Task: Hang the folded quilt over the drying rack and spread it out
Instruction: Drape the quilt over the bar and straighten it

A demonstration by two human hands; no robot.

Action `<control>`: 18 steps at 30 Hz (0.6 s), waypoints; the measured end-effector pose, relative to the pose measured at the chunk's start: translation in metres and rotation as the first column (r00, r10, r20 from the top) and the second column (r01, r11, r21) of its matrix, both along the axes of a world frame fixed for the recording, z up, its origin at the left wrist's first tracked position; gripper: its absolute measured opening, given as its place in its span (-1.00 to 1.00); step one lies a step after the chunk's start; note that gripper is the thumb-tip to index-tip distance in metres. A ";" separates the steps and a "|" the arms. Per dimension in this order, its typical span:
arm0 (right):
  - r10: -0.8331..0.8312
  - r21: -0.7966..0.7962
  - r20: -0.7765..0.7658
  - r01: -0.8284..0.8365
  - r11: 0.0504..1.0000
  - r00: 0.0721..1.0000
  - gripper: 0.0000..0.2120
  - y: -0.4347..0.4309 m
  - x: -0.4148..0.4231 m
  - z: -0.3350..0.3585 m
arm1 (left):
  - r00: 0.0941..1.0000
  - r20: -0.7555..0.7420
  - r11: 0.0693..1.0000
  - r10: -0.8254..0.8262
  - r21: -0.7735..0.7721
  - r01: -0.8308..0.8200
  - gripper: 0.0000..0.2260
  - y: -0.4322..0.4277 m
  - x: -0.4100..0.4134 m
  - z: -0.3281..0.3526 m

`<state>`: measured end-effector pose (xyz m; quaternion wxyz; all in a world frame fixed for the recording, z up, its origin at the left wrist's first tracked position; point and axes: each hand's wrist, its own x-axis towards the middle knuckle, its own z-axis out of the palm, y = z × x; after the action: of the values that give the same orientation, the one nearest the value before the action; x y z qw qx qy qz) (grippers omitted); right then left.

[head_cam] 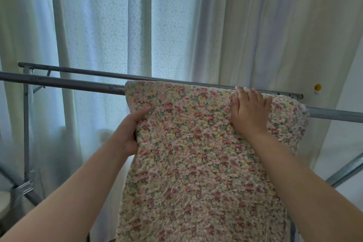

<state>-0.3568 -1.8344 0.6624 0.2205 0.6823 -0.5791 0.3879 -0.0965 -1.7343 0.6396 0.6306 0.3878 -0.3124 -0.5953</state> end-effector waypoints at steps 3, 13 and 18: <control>0.088 0.049 0.020 -0.089 0.995 0.996 -0.48 0.016 0.014 -0.003 | 0.987 -0.156 0.999 0.037 -0.005 -0.039 -0.67 -0.002 -0.022 0.006; 0.461 0.605 0.318 -0.552 0.574 0.829 -0.36 0.096 0.077 -0.040 | 0.908 -0.278 0.947 0.313 0.026 -0.319 -0.56 -0.045 -0.054 0.019; 0.447 0.624 0.368 -0.573 0.531 0.815 -0.50 0.092 0.083 -0.049 | 0.916 -0.299 0.958 0.266 -0.023 -0.286 -0.59 -0.036 -0.056 0.018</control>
<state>-0.2737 -1.7422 0.6131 -0.2321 0.8173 -0.4722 0.2349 -0.1526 -1.7704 0.6573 0.7599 0.3144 -0.1773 -0.5405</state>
